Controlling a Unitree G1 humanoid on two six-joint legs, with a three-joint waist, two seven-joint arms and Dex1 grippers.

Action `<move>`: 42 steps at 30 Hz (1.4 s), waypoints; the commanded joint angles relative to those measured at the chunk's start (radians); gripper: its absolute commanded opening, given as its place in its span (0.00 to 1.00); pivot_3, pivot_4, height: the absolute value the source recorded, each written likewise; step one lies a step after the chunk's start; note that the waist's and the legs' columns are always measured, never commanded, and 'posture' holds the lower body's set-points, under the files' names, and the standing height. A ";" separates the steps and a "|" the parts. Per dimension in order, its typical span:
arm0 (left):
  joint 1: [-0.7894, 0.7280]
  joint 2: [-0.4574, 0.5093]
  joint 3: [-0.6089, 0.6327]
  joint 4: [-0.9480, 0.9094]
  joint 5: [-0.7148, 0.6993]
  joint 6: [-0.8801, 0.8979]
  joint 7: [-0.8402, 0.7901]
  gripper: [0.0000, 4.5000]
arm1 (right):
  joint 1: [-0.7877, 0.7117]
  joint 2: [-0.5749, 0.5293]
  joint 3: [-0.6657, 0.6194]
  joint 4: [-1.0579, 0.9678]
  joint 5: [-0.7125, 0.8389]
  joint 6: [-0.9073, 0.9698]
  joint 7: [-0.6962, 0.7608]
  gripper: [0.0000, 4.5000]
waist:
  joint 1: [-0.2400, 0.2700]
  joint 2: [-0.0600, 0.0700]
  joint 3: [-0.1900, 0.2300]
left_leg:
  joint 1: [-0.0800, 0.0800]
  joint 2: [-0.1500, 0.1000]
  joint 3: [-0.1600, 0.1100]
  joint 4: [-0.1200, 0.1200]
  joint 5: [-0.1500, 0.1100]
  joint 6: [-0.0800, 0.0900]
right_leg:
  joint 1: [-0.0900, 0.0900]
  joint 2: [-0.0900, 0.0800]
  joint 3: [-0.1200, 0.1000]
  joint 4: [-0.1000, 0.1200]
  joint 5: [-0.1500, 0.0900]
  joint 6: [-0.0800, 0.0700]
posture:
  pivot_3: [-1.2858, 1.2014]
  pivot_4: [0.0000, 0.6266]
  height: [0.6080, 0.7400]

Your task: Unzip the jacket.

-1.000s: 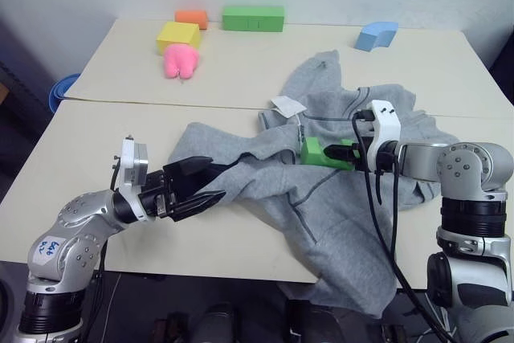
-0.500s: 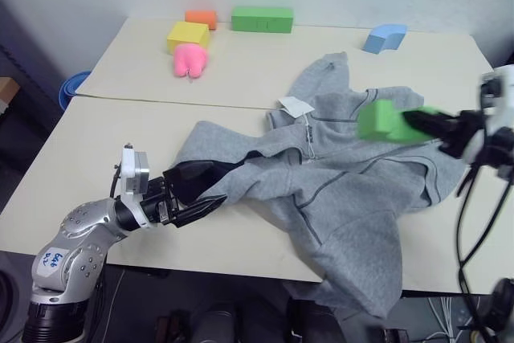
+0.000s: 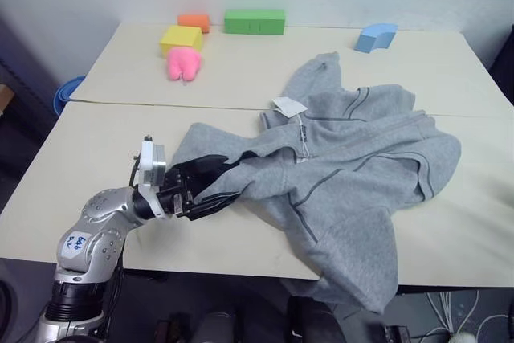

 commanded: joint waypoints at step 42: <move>-0.178 -0.172 -0.361 0.372 0.604 -0.714 -0.078 0.96 | 0.003 -0.302 0.755 0.115 -0.518 -0.980 0.786 1.00 | 0.018 0.000 0.000 | 0.003 -0.001 -0.003 0.002 0.001 0.004 | 0.011 -0.002 -0.005 -0.009 0.004 0.003 | 0.52 0.24 1.00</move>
